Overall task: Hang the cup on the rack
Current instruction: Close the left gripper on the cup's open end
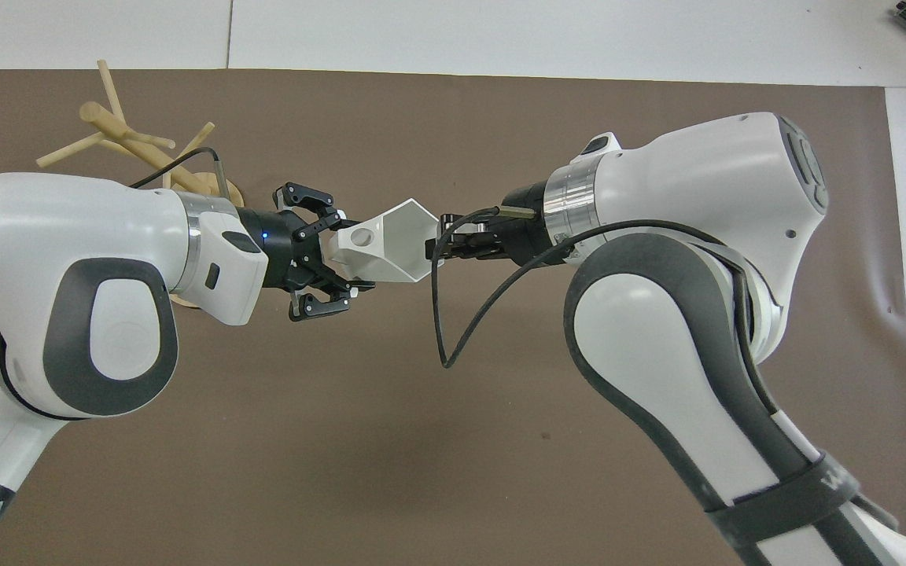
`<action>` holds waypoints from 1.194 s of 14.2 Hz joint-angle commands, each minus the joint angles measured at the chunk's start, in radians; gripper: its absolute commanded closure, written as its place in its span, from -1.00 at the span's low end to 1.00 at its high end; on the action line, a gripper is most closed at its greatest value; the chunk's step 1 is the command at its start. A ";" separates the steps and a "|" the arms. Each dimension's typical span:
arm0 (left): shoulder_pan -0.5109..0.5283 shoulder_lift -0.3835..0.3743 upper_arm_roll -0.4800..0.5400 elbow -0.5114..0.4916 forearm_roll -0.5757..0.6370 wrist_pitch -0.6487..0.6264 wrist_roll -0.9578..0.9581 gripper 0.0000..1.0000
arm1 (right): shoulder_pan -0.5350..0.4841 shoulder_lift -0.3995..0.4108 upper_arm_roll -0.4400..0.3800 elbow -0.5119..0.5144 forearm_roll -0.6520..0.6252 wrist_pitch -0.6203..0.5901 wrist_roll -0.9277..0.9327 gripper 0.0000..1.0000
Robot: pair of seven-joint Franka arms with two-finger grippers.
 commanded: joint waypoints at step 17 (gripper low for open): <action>0.002 -0.035 0.011 -0.040 -0.002 -0.036 0.034 1.00 | -0.001 0.000 0.000 0.027 -0.021 0.006 0.030 0.16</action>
